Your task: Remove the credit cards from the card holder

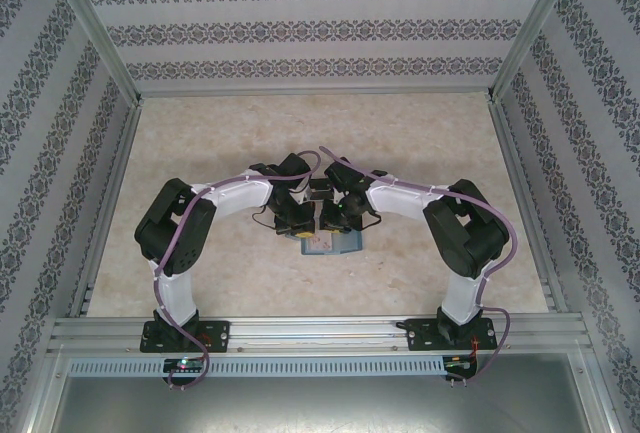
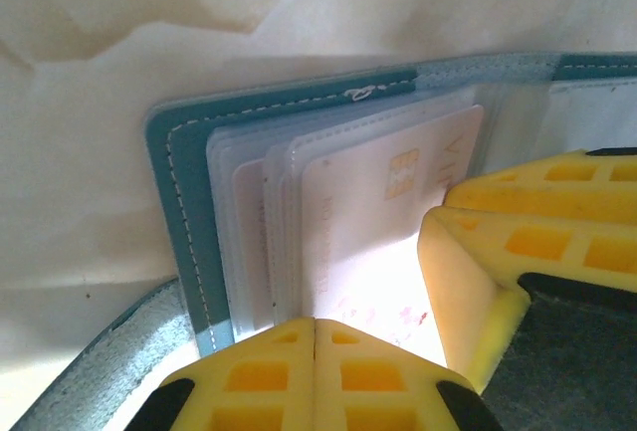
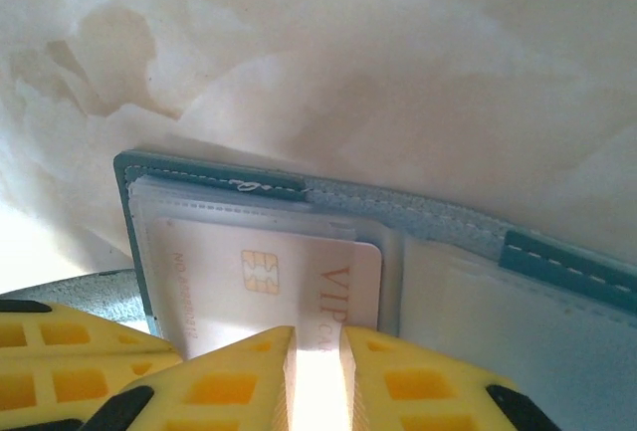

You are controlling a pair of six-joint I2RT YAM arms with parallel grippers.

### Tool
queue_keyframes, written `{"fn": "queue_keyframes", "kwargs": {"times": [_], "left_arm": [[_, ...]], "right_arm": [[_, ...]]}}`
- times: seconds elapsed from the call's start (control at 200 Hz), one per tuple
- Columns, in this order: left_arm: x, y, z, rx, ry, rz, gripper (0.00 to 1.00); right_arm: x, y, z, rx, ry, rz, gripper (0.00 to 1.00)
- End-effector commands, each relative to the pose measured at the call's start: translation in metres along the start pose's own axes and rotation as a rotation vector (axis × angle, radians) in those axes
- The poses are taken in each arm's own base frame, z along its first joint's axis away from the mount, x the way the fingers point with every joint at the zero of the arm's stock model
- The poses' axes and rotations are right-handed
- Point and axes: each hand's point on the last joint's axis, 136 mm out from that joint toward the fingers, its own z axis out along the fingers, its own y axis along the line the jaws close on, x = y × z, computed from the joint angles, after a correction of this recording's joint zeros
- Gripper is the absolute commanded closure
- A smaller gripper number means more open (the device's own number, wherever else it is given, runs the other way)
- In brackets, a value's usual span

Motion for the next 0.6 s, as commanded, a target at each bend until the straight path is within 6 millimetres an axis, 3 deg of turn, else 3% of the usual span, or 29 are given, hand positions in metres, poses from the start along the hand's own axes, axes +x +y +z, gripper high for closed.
{"fn": "queue_keyframes", "kwargs": {"times": [0.0,0.595], "left_arm": [[0.006,-0.001,-0.003,-0.017,0.011,0.021,1.00],[-0.002,-0.010,-0.005,0.006,-0.007,0.030,1.00]], "right_arm": [[0.005,-0.011,-0.006,0.073,0.004,-0.012,0.77],[0.005,0.005,-0.016,0.010,-0.014,-0.014,0.63]]}}
